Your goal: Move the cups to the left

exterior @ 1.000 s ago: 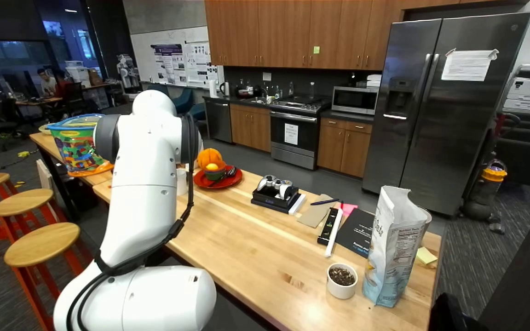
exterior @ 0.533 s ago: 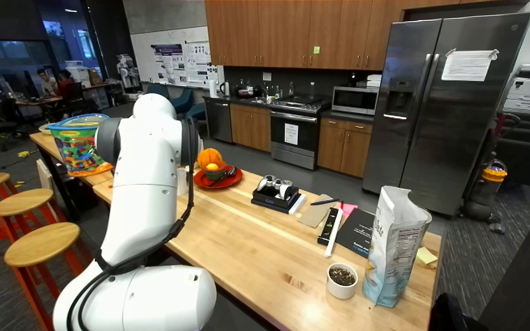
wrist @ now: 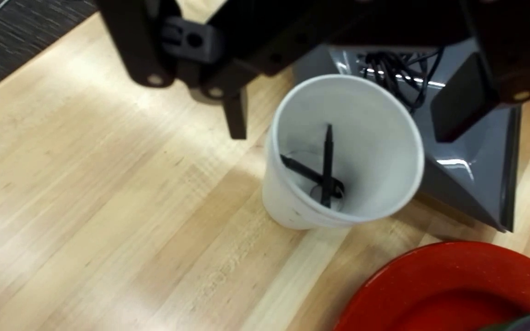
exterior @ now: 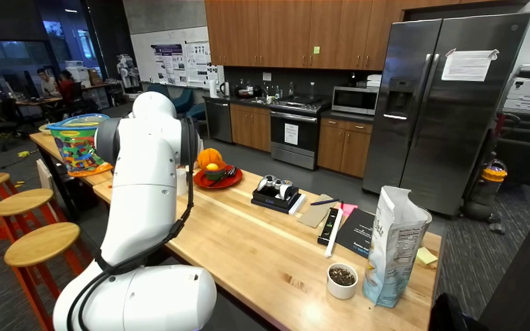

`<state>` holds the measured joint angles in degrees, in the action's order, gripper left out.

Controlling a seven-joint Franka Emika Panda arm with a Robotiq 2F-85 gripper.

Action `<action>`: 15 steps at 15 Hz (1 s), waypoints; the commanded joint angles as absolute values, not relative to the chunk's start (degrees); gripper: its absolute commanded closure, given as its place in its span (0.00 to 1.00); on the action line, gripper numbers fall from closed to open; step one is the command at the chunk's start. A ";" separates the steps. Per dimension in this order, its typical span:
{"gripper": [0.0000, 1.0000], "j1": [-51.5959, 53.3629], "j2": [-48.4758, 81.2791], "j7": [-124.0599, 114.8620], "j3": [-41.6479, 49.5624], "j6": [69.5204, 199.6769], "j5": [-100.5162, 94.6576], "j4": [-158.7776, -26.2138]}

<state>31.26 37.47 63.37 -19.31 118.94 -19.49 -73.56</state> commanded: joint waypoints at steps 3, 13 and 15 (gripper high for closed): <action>0.00 31.80 27.77 55.98 -17.81 113.68 -20.66 -75.91; 0.00 27.31 13.38 35.59 -16.58 97.45 -15.39 -85.88; 0.00 25.92 11.46 33.00 -16.19 98.52 -13.49 -89.07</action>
